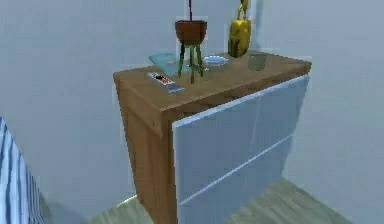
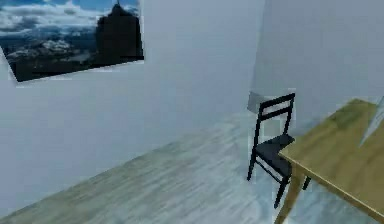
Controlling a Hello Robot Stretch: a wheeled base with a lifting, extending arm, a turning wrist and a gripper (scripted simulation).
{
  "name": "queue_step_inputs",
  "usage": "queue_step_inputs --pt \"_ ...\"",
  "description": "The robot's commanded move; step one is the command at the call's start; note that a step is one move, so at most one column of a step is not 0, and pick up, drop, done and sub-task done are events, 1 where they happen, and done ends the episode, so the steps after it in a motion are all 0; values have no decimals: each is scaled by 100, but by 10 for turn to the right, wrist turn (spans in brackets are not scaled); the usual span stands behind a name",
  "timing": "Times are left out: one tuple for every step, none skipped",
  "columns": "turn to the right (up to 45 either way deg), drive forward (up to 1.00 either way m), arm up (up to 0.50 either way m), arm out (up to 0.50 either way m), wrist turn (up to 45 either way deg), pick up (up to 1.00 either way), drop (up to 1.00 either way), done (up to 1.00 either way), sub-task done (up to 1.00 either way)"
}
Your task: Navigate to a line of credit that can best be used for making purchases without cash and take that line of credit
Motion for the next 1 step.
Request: queue_step_inputs --pt "-450 0 0 0 0 0 0 0 0"
